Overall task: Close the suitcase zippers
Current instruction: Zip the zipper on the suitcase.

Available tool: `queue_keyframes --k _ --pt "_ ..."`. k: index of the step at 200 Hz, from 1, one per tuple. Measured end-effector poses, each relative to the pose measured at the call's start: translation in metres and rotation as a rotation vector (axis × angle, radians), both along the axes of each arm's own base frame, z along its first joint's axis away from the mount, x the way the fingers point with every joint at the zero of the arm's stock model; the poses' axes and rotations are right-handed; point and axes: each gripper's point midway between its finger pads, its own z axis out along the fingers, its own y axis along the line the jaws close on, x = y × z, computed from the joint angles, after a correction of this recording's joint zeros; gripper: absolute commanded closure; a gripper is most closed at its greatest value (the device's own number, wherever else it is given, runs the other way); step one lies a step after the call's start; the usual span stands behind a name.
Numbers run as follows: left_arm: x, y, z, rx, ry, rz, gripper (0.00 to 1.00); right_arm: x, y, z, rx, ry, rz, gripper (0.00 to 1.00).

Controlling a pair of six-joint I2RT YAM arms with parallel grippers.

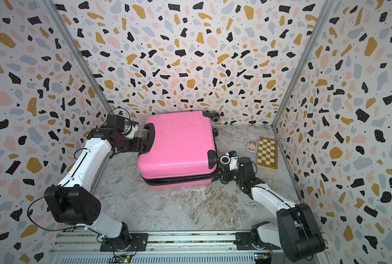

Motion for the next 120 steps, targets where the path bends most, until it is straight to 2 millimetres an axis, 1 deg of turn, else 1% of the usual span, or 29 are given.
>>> queue_keyframes --k 4,9,15,28,47,51,60,68,77,87,97,108,120 --pt "-0.003 -0.001 0.004 0.026 -0.013 -0.005 0.26 0.0 0.0 0.0 0.004 0.003 0.0 1.0" --pt "-0.007 -0.008 0.009 0.044 -0.033 -0.032 0.25 0.0 0.0 0.0 0.007 0.003 0.004 1.0" --pt "-0.015 -0.02 0.015 0.058 -0.056 -0.08 0.25 0.0 0.0 0.001 0.011 0.0 0.008 1.0" --pt "-0.032 -0.055 0.023 0.075 -0.113 -0.217 0.26 -0.001 0.001 0.003 0.02 -0.001 0.018 1.0" --pt "-0.057 -0.107 0.027 0.064 -0.197 -0.444 0.25 -0.002 0.002 0.004 0.035 0.003 0.033 1.0" --pt "-0.061 -0.116 0.027 0.06 -0.214 -0.486 0.24 -0.002 0.002 0.004 0.038 0.004 0.035 1.0" --pt "-0.069 -0.137 0.026 0.058 -0.259 -0.59 0.22 -0.003 0.002 0.005 0.048 0.008 0.043 1.0" --pt "-0.077 -0.156 0.024 0.066 -0.302 -0.688 0.17 -0.004 0.002 0.005 0.058 0.014 0.052 1.0" --pt "-0.084 -0.174 0.02 0.079 -0.348 -0.782 0.14 -0.005 0.002 0.006 0.068 0.017 0.061 1.0" --pt "-0.093 -0.196 0.012 0.096 -0.404 -0.898 0.13 -0.007 0.002 0.007 0.079 0.023 0.07 1.0" --pt "-0.1 -0.214 0.003 0.114 -0.453 -0.989 0.1 -0.008 0.002 0.007 0.09 0.028 0.081 1.0" --pt "-0.102 -0.232 -0.002 0.141 -0.532 -1.07 0.09 -0.011 0.003 0.007 0.103 0.038 0.094 1.0" --pt "-0.098 -0.247 -0.003 0.174 -0.604 -1.109 0.08 -0.014 0.003 0.007 0.12 0.049 0.109 1.0"
